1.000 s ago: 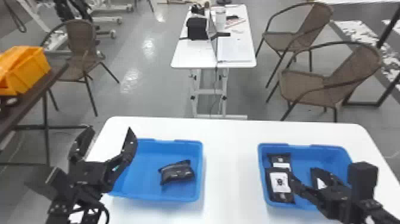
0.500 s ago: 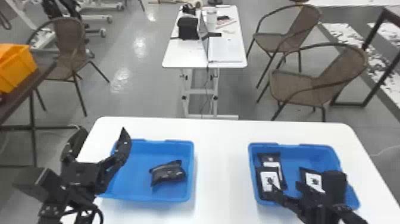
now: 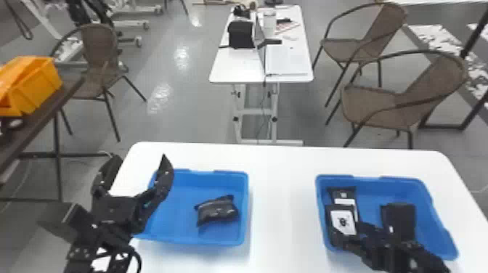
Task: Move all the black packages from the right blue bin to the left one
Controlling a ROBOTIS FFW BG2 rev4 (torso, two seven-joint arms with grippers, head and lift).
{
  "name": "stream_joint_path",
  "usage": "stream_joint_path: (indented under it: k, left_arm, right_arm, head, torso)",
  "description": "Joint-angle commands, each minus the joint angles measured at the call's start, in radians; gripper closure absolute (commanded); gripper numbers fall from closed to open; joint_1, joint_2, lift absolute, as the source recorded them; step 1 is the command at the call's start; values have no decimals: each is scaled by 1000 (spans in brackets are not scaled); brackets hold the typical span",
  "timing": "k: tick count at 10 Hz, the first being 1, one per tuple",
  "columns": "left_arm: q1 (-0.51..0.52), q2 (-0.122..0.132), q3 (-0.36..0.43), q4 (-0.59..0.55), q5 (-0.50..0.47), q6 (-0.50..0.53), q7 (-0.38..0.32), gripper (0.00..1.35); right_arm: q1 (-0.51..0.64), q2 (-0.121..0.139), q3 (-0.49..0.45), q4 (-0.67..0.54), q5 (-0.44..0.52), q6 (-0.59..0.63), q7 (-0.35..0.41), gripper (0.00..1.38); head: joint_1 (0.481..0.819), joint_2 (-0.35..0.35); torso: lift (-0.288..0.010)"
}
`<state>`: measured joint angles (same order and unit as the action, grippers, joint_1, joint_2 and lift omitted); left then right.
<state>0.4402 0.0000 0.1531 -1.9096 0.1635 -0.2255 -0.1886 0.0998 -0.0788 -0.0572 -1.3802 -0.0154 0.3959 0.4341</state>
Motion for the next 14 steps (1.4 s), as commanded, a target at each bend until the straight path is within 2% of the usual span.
stream_joint_path:
  k: [1, 3, 4, 5, 6, 7, 9, 11, 14]
  left_arm:
    - [0, -3, 2, 6, 7, -8, 0, 107]
    - [0, -3, 3, 9, 10, -12, 0, 107]
    - [3, -3, 3, 14, 13, -23, 0, 107]
    - [0, -3, 3, 17, 17, -25, 0, 107]
    - [3, -3, 2, 20, 24, -29, 0, 107]
    - [3, -3, 2, 23, 24, -34, 0, 107]
    - [3, -3, 0, 26, 28, -44, 0, 107]
    - [0, -3, -1, 26, 27, -52, 0, 113]
    - [-1, -3, -1, 23, 28, -55, 0, 119]
  right_arm:
    - [-35, -1, 5, 49, -3, 11, 2, 309]
    - [-55, 4, 8, 59, 17, 32, -2, 320]
    - [-71, 2, 8, 86, 15, 46, -2, 472]
    - [-78, -6, 8, 107, -8, 58, -2, 800]
    - [-77, -9, 8, 110, -29, 67, -2, 915]
    - [-65, -10, 8, 87, -32, 81, -8, 1237]
    - [-31, -12, 5, 29, -77, 89, -49, 1283]
    - [17, -12, -7, -74, -63, 86, -78, 1283]
    - [70, -12, -41, -212, -78, 61, -84, 1283]
  head:
    - [695, 89]
    - [695, 93]
    - [695, 93]
    - [695, 94]
    - [695, 95]
    - [695, 94]
    - [695, 90]
    - [695, 88]
    - [695, 64]
  torso:
    - [0]
    - [0]
    - [0]
    - [0]
    - [0]
    - [0]
    - [0]
    - [0]
    - [0]
